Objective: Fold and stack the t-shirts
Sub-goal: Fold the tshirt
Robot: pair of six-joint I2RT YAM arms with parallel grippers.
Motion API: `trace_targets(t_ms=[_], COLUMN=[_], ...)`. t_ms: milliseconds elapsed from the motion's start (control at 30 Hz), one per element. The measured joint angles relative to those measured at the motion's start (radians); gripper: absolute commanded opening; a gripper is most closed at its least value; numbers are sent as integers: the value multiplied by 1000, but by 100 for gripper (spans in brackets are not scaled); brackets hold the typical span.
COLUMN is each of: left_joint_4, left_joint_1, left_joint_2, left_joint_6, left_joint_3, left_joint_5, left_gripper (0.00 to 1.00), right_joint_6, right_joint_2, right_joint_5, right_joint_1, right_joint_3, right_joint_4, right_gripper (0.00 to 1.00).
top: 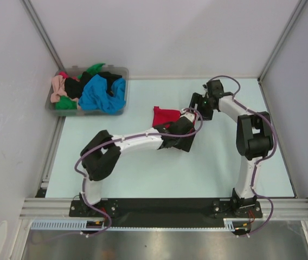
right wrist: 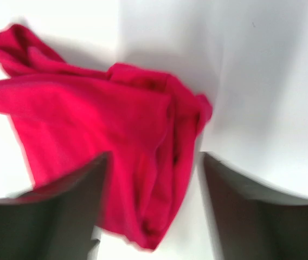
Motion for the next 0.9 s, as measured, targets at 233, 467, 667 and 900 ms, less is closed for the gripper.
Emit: trace_targets(t_ms=[233, 467, 667, 900], left_joint_4=[-65, -6, -8, -20], left_joint_1=[79, 583, 798, 808], left_joint_2=[-295, -753, -803, -784], left_joint_6=[-31, -97, -108, -113], left_joint_3=[-24, -277, -466, -512], left_joint_5=[115, 399, 583, 672], left_gripper=[94, 100, 100, 100], right_joint_6=[-24, 122, 202, 220], right_joint_2=[-266, -612, -516, -409], right_joint_5=[113, 153, 298, 362], right_joint_1=[37, 203, 405, 356], right_joint_3=[-30, -322, -397, -333], right_joint_4=[-85, 77, 142, 95], right_gripper=[100, 100, 100, 100])
